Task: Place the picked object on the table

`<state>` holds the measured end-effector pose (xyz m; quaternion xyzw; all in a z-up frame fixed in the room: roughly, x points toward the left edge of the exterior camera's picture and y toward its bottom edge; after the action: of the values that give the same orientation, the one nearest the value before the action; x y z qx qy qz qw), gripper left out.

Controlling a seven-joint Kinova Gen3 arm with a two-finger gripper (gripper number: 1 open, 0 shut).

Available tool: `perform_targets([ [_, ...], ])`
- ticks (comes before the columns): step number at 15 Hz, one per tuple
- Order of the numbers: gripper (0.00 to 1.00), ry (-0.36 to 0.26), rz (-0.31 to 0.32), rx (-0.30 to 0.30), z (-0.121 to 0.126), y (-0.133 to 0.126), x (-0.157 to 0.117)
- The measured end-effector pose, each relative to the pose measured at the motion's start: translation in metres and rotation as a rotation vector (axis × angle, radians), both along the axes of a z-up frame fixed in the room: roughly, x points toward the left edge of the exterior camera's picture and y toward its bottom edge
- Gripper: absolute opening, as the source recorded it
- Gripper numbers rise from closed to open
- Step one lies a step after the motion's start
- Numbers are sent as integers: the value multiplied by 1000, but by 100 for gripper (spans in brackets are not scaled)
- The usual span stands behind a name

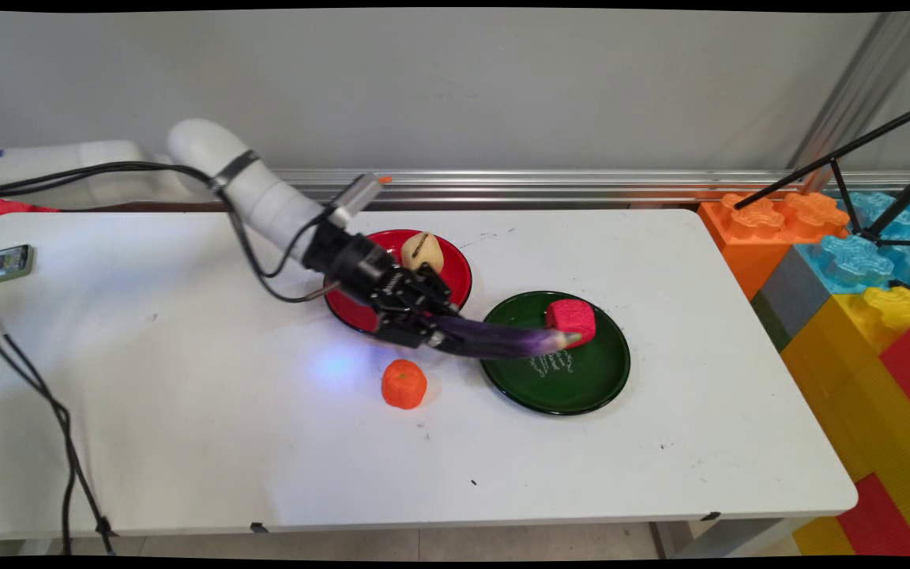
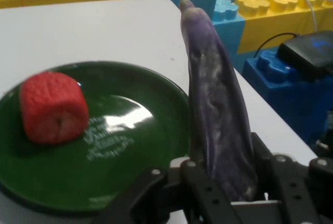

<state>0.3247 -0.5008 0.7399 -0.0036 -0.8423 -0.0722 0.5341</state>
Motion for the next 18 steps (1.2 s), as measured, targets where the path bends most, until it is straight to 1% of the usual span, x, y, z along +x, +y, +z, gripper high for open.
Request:
perform_targets([
  [7,0,-2,-8,22,-5,37,48],
  [11,0,-14,-27,36,-15,62,80],
  [16,0,-34,-56,49,-31,87,110],
  [18,0,-38,-65,51,-36,92,113],
])
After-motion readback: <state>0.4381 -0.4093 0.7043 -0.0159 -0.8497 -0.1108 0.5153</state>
